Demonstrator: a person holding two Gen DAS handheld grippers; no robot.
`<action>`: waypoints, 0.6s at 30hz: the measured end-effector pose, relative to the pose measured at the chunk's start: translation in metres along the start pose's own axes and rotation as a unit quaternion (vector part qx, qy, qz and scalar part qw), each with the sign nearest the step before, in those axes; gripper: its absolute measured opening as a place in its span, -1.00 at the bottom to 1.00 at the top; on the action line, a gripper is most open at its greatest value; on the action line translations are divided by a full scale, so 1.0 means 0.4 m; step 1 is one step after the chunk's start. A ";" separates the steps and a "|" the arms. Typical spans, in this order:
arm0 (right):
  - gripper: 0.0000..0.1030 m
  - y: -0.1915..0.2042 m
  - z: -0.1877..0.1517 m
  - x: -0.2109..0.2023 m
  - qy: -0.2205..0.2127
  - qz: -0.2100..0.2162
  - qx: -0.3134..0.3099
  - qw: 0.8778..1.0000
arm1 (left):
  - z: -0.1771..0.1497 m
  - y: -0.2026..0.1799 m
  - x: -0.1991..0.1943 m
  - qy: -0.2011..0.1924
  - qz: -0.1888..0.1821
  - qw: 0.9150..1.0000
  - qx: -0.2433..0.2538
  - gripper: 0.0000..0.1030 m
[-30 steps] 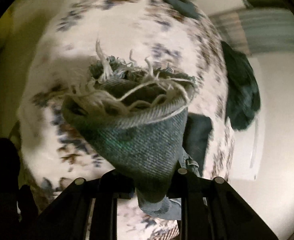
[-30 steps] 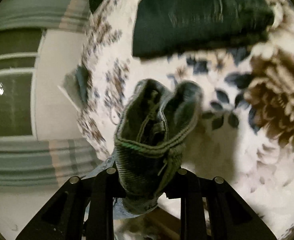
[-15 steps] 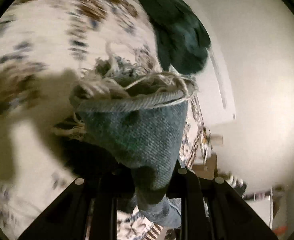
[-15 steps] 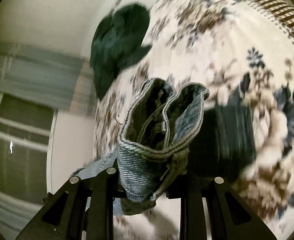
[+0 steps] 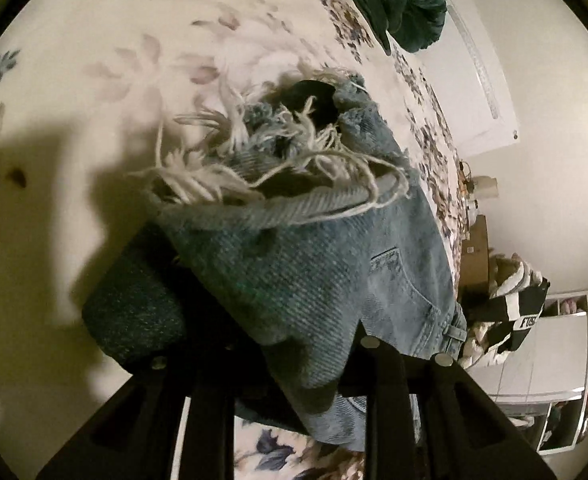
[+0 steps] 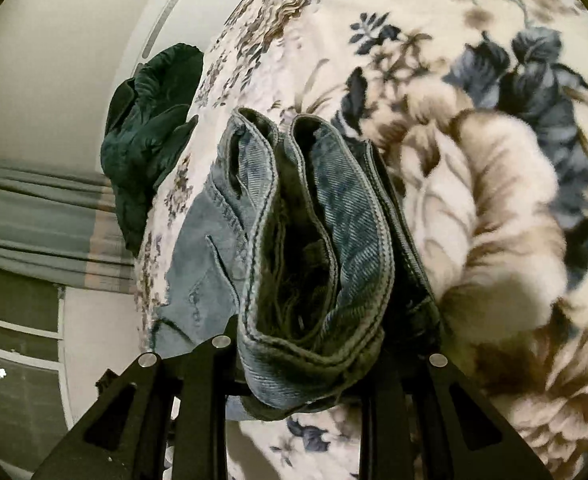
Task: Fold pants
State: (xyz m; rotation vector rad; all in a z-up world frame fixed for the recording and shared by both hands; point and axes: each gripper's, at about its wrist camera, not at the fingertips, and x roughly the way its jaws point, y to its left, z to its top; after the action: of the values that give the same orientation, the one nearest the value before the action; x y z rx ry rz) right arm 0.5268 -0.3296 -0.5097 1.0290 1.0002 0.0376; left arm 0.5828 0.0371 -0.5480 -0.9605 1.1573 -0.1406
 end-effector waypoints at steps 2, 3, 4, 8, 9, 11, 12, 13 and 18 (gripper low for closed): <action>-0.45 0.011 0.006 0.000 0.004 -0.015 -0.011 1.000 | 0.002 -0.007 -0.008 0.012 0.002 1.000 -0.009 -0.48; -0.41 0.019 0.005 -0.002 0.007 -0.020 -0.015 1.000 | 0.006 -0.018 -0.014 0.019 0.009 1.000 -0.011 -0.46; -0.30 0.029 0.006 -0.004 0.012 -0.029 -0.020 0.999 | 0.009 -0.038 -0.016 0.024 0.011 1.000 -0.012 -0.41; -0.13 0.057 -0.002 -0.027 0.024 -0.074 -0.043 0.996 | 0.001 -0.074 -0.068 0.021 0.054 0.998 0.029 -0.02; -0.01 0.063 -0.008 -0.038 0.024 -0.087 -0.053 0.995 | -0.006 -0.089 -0.086 0.018 0.078 0.995 0.053 0.13; 0.19 0.091 -0.022 -0.061 0.020 -0.139 -0.083 0.987 | -0.015 -0.121 -0.117 0.003 0.112 0.989 0.100 0.60; 0.24 0.108 -0.032 -0.075 0.016 -0.160 -0.100 0.982 | -0.020 -0.145 -0.133 -0.005 0.135 0.982 0.130 0.60; 0.35 0.125 -0.043 -0.089 0.013 -0.178 -0.116 0.977 | -0.025 -0.165 -0.144 -0.010 0.154 0.976 0.152 0.60; 0.99 0.227 -0.114 -0.168 -0.010 -0.285 -0.193 0.939 | -0.071 -0.249 -0.207 -0.024 0.234 0.934 0.268 0.68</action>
State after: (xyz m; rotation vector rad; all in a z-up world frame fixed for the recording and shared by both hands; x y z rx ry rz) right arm 0.4923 -0.2783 -0.4048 0.3577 1.1850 -0.2457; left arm 0.5594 0.0057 -0.4215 -0.1921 1.1870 -0.0419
